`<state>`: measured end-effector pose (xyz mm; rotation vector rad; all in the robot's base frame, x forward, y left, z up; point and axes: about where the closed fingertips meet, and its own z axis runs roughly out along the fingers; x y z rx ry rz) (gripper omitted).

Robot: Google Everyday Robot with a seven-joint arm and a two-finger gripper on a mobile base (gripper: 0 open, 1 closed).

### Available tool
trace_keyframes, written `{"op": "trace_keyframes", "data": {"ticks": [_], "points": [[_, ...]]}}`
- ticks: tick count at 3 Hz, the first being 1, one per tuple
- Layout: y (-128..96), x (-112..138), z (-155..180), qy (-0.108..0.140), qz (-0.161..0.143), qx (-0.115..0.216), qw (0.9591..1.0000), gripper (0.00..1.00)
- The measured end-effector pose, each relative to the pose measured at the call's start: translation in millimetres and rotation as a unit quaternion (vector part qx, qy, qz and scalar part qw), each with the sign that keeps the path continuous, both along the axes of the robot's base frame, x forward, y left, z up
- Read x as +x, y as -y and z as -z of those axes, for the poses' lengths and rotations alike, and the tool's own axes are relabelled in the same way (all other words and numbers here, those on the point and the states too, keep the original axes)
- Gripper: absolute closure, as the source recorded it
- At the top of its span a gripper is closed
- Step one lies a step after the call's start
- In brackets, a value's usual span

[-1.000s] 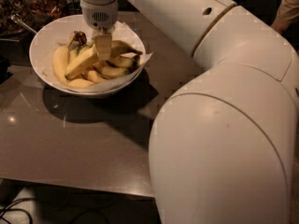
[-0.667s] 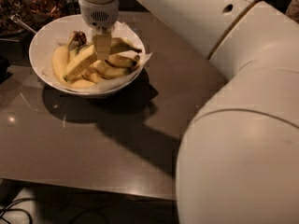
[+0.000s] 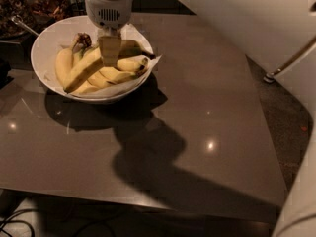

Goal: Pick banana from white bowl

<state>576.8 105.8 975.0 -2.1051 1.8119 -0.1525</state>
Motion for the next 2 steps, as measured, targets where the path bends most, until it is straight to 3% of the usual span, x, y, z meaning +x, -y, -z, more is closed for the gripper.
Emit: {"op": "trace_keyframes", "data": {"ticks": [1, 2], "points": [[1.1, -2.2, -2.1, 0.003, 0.000, 0.001, 1.0000, 1.00], [4.2, -16.7, -7.8, 0.000, -0.014, 0.031, 0.9994, 1.00]]}}
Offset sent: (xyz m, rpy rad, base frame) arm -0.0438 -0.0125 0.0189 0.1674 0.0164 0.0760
